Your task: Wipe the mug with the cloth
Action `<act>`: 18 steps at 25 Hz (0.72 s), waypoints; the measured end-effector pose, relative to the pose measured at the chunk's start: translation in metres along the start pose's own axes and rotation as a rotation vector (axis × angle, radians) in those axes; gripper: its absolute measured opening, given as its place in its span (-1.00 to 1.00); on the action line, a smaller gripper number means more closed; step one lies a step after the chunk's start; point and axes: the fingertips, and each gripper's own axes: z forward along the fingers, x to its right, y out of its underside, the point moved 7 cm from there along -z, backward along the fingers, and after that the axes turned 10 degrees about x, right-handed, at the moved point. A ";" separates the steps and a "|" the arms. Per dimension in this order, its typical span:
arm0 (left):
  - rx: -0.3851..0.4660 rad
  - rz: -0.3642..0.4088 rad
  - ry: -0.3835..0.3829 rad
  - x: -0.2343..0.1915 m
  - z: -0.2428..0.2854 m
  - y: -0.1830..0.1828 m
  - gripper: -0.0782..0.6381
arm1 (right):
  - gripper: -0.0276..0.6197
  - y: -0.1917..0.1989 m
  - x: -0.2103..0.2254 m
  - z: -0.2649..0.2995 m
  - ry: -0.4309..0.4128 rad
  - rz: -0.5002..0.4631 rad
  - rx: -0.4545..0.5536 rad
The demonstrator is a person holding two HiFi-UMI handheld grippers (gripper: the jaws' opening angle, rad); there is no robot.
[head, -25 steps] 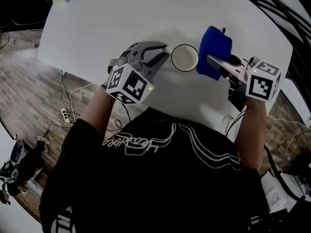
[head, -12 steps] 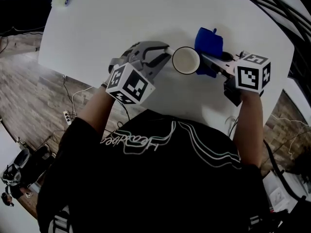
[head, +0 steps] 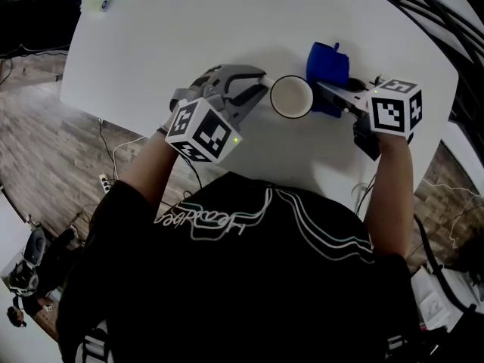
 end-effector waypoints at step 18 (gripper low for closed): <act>0.026 0.141 0.198 -0.020 0.003 0.001 -0.58 | -0.76 -0.030 -0.028 -0.006 -0.261 -0.044 0.072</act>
